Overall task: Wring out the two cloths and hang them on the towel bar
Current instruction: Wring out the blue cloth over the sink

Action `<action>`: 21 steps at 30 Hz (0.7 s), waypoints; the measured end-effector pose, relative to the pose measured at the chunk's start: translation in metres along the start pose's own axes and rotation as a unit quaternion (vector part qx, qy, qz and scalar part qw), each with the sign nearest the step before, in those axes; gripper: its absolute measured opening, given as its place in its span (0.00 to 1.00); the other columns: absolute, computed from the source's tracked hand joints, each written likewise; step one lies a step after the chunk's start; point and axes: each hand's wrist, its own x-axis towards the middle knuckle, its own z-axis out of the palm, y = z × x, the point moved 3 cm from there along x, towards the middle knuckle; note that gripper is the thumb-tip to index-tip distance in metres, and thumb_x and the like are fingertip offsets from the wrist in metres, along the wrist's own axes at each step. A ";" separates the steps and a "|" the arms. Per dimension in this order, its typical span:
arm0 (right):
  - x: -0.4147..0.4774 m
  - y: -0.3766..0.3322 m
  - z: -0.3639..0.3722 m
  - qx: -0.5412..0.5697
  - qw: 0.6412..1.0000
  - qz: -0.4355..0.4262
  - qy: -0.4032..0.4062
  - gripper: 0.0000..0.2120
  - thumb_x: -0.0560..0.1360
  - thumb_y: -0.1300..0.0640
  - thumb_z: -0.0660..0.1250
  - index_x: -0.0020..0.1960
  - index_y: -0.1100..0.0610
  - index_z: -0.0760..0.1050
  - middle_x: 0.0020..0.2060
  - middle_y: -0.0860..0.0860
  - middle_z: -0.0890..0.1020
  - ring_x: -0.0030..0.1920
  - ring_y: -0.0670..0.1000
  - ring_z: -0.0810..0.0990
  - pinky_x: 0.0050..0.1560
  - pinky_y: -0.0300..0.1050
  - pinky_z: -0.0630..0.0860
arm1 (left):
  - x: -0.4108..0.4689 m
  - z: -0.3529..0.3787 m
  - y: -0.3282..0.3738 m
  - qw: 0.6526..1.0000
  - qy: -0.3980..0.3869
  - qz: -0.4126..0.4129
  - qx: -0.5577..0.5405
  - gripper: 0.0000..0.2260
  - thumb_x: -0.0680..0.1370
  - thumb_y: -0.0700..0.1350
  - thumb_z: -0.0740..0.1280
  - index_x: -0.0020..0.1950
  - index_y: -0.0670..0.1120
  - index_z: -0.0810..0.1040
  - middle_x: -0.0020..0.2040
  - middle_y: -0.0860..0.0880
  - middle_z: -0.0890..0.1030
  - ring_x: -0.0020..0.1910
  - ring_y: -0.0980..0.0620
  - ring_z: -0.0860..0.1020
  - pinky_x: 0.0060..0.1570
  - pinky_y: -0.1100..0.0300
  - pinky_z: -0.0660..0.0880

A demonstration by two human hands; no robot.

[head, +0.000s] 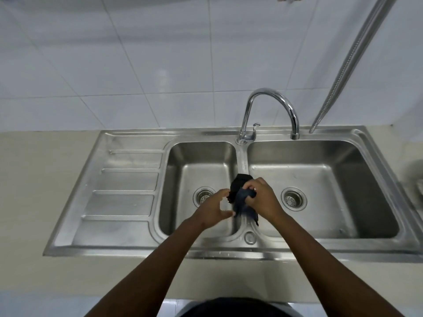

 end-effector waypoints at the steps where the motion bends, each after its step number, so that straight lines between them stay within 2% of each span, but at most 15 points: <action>1: 0.001 -0.011 -0.006 0.014 1.000 -0.003 0.013 0.15 0.64 0.69 0.67 0.48 0.56 0.77 0.46 0.50 0.74 0.42 0.46 0.74 0.40 0.26 0.67 | 0.001 -0.003 0.002 1.000 -0.019 0.007 -0.021 0.34 0.72 0.41 0.75 0.74 0.46 0.62 0.68 0.54 0.70 0.62 0.61 0.67 0.55 0.76 0.63; 3: 0.001 -0.034 -0.020 0.074 0.997 0.008 0.035 0.15 0.65 0.69 0.67 0.49 0.56 0.77 0.47 0.52 0.77 0.44 0.50 0.77 0.41 0.31 0.70 | 0.007 -0.008 0.008 0.996 -0.058 0.030 -0.060 0.43 0.68 0.40 0.77 0.76 0.48 0.56 0.65 0.63 0.66 0.60 0.69 0.67 0.50 0.84 0.62; 4: 0.001 -0.044 -0.026 0.119 0.992 0.020 0.042 0.15 0.66 0.68 0.66 0.49 0.56 0.77 0.46 0.52 0.78 0.44 0.51 0.79 0.40 0.35 0.72 | 0.010 -0.011 0.011 0.993 -0.073 0.047 -0.077 0.45 0.67 0.40 0.78 0.77 0.49 0.55 0.64 0.65 0.66 0.59 0.73 0.68 0.51 0.83 0.64; 6: 0.003 -0.059 -0.034 0.198 0.978 0.045 0.049 0.13 0.68 0.68 0.66 0.49 0.54 0.76 0.44 0.53 0.81 0.41 0.51 0.80 0.37 0.41 0.77 | 0.021 -0.017 0.011 0.992 -0.066 0.040 -0.102 0.46 0.66 0.44 0.80 0.75 0.52 0.56 0.65 0.59 0.70 0.62 0.66 0.71 0.58 0.73 0.71; 8: 0.008 -0.067 -0.040 0.234 0.969 0.054 0.056 0.11 0.69 0.66 0.66 0.48 0.54 0.75 0.44 0.53 0.80 0.39 0.50 0.80 0.38 0.44 0.80 | 0.029 -0.029 0.011 0.994 -0.035 0.031 -0.098 0.38 0.66 0.49 0.77 0.72 0.51 0.62 0.64 0.51 0.75 0.62 0.54 0.76 0.60 0.54 0.76; 9: 0.010 -0.069 -0.041 0.253 0.964 0.056 0.055 0.10 0.70 0.66 0.66 0.48 0.54 0.75 0.46 0.53 0.79 0.39 0.50 0.79 0.38 0.44 0.79 | 0.032 -0.037 0.012 0.995 -0.028 0.031 -0.086 0.32 0.68 0.50 0.75 0.68 0.49 0.66 0.61 0.49 0.78 0.59 0.51 0.78 0.59 0.48 0.77; 12: 0.016 -0.067 -0.043 0.281 0.956 0.075 0.037 0.09 0.73 0.67 0.65 0.51 0.57 0.73 0.49 0.53 0.76 0.44 0.51 0.78 0.39 0.43 0.80 | 0.038 -0.060 0.014 0.995 -0.049 0.017 -0.084 0.16 0.73 0.46 0.71 0.58 0.43 0.76 0.52 0.41 0.83 0.49 0.45 0.82 0.55 0.43 0.77; 14: 0.019 -0.062 -0.041 0.193 0.979 0.062 0.030 0.11 0.74 0.68 0.64 0.53 0.57 0.73 0.52 0.54 0.76 0.48 0.53 0.78 0.43 0.45 0.80 | 0.040 -0.071 0.014 0.990 -0.067 0.000 -0.121 0.12 0.74 0.43 0.69 0.56 0.41 0.76 0.49 0.39 0.82 0.47 0.41 0.82 0.51 0.46 0.77; 15: 0.019 -0.061 -0.041 0.098 0.994 0.032 0.031 0.13 0.74 0.69 0.62 0.55 0.58 0.73 0.54 0.54 0.76 0.50 0.54 0.78 0.46 0.45 0.79 | 0.040 -0.076 0.014 0.989 -0.077 -0.012 -0.126 0.10 0.75 0.41 0.67 0.55 0.41 0.76 0.47 0.40 0.82 0.44 0.44 0.81 0.47 0.51 0.77; 17: 0.017 -0.064 -0.033 -0.046 0.997 -0.050 0.021 0.17 0.73 0.70 0.60 0.60 0.59 0.73 0.59 0.56 0.76 0.55 0.56 0.77 0.56 0.46 0.75 | 0.038 -0.085 0.013 0.985 -0.103 -0.038 -0.133 0.07 0.76 0.36 0.64 0.54 0.41 0.75 0.42 0.44 0.78 0.38 0.50 0.77 0.38 0.61 0.77; 19: 0.009 -0.069 -0.016 -0.086 0.991 -0.098 -0.035 0.22 0.72 0.67 0.62 0.66 0.58 0.69 0.64 0.57 0.72 0.59 0.55 0.75 0.63 0.49 0.72 | 0.038 -0.090 0.009 0.978 -0.127 -0.067 -0.153 0.07 0.75 0.36 0.64 0.53 0.39 0.74 0.42 0.43 0.77 0.37 0.49 0.76 0.37 0.60 0.76; 21: 0.002 -0.072 0.005 -0.110 0.985 -0.105 -0.078 0.29 0.71 0.62 0.69 0.70 0.56 0.64 0.68 0.56 0.66 0.64 0.55 0.71 0.67 0.48 0.68 | 0.036 -0.094 0.005 0.968 -0.147 -0.088 -0.182 0.12 0.74 0.38 0.64 0.56 0.36 0.74 0.42 0.42 0.76 0.36 0.47 0.74 0.38 0.57 0.73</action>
